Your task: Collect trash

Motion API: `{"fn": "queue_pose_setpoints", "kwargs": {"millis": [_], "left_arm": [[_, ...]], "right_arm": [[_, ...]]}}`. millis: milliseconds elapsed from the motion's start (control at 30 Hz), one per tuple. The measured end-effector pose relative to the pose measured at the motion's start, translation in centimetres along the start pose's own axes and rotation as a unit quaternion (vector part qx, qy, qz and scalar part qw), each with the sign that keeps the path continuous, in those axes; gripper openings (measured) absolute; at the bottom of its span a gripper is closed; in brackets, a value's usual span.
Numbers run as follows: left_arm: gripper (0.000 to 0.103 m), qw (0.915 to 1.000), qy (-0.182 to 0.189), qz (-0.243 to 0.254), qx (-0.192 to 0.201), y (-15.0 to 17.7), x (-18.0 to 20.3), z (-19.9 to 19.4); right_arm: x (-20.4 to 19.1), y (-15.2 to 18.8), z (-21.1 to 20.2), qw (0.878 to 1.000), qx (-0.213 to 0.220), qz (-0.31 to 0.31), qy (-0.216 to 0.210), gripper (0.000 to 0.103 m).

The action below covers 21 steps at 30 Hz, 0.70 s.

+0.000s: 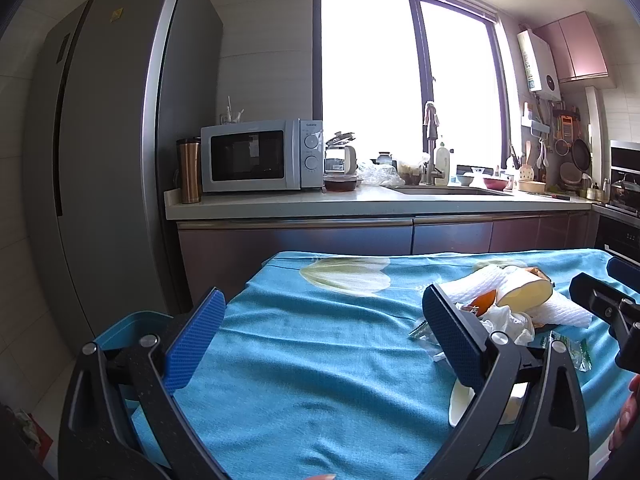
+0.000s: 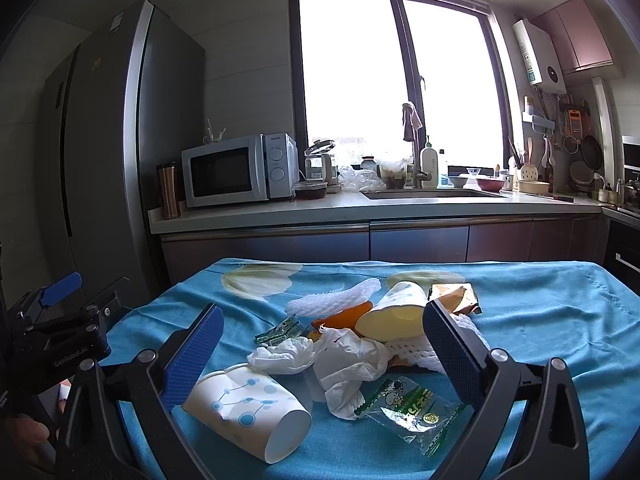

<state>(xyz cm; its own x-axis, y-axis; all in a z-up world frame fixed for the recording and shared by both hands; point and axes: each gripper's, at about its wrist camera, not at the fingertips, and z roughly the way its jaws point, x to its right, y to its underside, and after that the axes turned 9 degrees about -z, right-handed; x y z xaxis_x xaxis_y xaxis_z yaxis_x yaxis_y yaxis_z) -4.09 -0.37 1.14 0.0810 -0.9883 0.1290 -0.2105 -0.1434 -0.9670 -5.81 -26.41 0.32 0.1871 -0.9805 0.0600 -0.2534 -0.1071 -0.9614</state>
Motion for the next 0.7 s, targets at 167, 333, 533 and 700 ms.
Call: {"fn": "queue_pose_setpoints", "kwargs": {"millis": [167,333,533,700], "left_arm": [[0.097,1.0,0.001,0.001,-0.004,0.2,0.1,0.2],[0.097,0.9999,0.007,0.002,-0.009,0.4,0.4,0.5],[0.097,0.9997,0.017,0.005,-0.018,0.8,0.9,0.7],[0.097,0.9985,0.038,0.011,-0.038,1.1,1.4,1.1]], "right_arm": [[0.0,0.0,0.1,1.0,-0.003,0.0,-0.002,0.096],[0.0,0.1,0.3,1.0,-0.006,0.001,-0.004,0.096],[0.3,0.2,0.4,1.0,-0.011,0.004,-0.006,0.096],[0.7,0.5,0.9,1.0,-0.024,0.006,-0.007,0.096]]}}
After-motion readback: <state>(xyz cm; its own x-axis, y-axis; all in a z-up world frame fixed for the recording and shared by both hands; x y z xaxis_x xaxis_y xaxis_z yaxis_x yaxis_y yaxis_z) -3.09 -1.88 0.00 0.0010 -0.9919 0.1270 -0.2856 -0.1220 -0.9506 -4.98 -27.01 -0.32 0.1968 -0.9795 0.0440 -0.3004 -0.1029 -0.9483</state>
